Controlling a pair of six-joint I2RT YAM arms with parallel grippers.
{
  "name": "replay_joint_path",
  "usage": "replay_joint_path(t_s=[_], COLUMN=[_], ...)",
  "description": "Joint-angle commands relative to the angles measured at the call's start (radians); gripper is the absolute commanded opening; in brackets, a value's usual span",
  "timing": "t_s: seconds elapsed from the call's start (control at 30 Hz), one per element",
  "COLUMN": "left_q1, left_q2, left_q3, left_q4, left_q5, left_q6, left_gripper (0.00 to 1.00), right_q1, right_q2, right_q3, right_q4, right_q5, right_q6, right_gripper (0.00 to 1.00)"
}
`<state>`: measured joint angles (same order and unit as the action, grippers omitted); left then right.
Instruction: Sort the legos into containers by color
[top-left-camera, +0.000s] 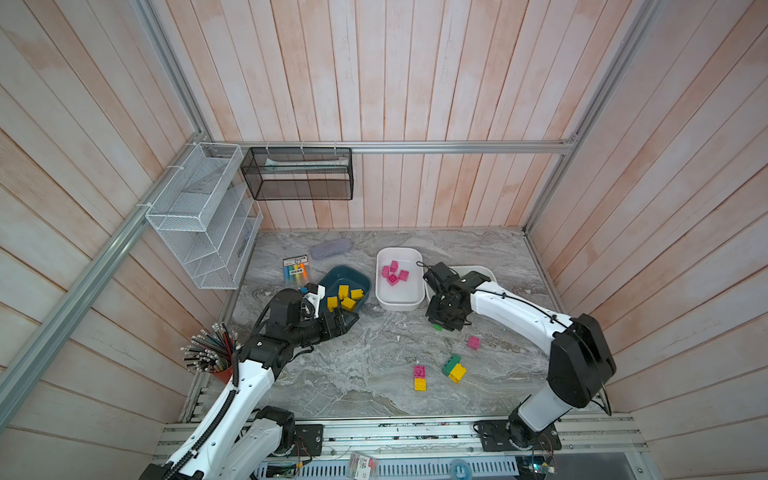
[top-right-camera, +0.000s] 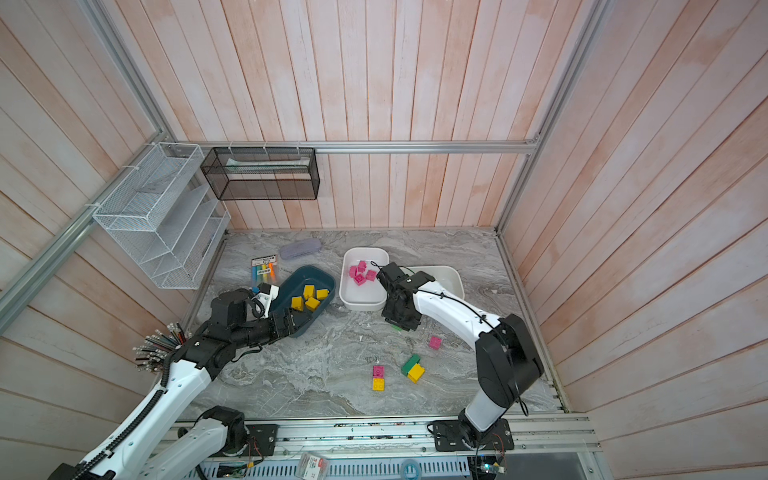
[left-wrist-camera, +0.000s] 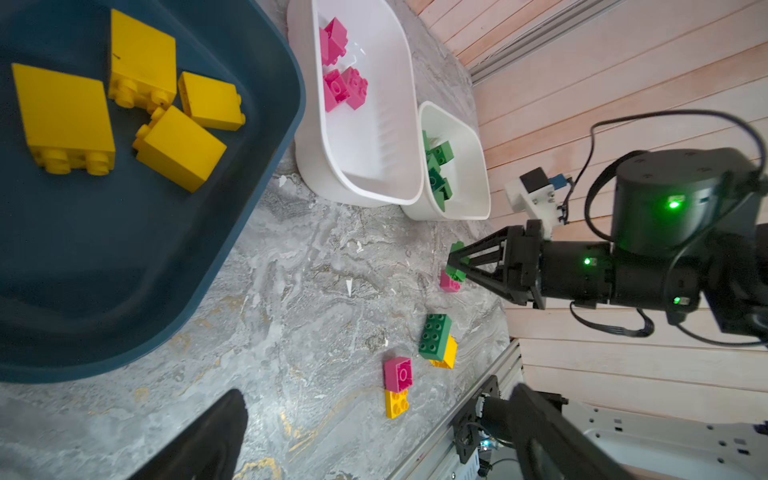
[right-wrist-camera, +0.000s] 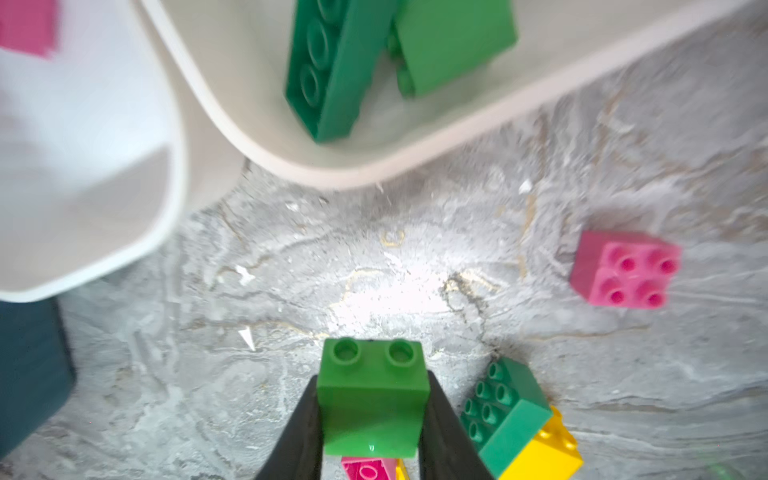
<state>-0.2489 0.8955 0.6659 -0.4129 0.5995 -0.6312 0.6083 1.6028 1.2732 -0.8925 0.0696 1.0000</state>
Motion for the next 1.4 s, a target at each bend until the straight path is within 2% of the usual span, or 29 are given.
replay_joint_path(t_s=[0.0,0.17,0.3,0.43,0.6,0.67,0.8,0.97,1.13,1.37], left_q1=[0.002,-0.004,-0.004,-0.004,-0.005,-0.005,-0.005,-0.005,-0.003,-0.001], left_q2=[0.016,0.071,0.102,0.122,0.138,0.139,0.132,0.137,0.145,0.163], left_q3=[0.045,0.102,0.138,0.147,0.150,0.147,0.135,0.123,0.115,0.118], left_q4=[0.075,0.069,0.062,0.069,0.069,0.063,0.057,0.057,0.062,0.044], left_q5=[0.042,0.045,0.046,0.047,0.047,0.044,0.041,0.044,0.048,0.054], left_q6=[-0.037,-0.017,-0.005,-0.004,0.003,0.008,0.011,0.014,0.019,0.052], left_gripper=[1.00,0.99,0.99,0.99,1.00,0.99,1.00,1.00,1.00,1.00], right_q1=[-0.095,-0.262,-0.363,-0.412,-0.417,-0.418,-0.417,-0.411,-0.363,-0.168], right_q2=[-0.036,-0.020,0.034,0.135,0.251,0.278,0.265,0.171,-0.009,-0.202], right_q3=[0.035,0.041,0.027,0.044,0.088,0.093,0.111,0.124,0.038,-0.103], right_q4=[-0.049,0.060,0.158,0.216,0.247,0.243,0.235,0.178,0.115,0.014], right_q5=[0.131,0.156,0.124,0.086,0.033,0.038,0.050,0.014,-0.103,-0.156], right_q6=[-0.125,-0.282,-0.377,-0.458,-0.474,-0.484,-0.530,-0.582,-0.477,-0.243], right_gripper=[0.26,0.27,0.27,0.28,0.31,0.35,0.55,0.64,0.66,0.67])
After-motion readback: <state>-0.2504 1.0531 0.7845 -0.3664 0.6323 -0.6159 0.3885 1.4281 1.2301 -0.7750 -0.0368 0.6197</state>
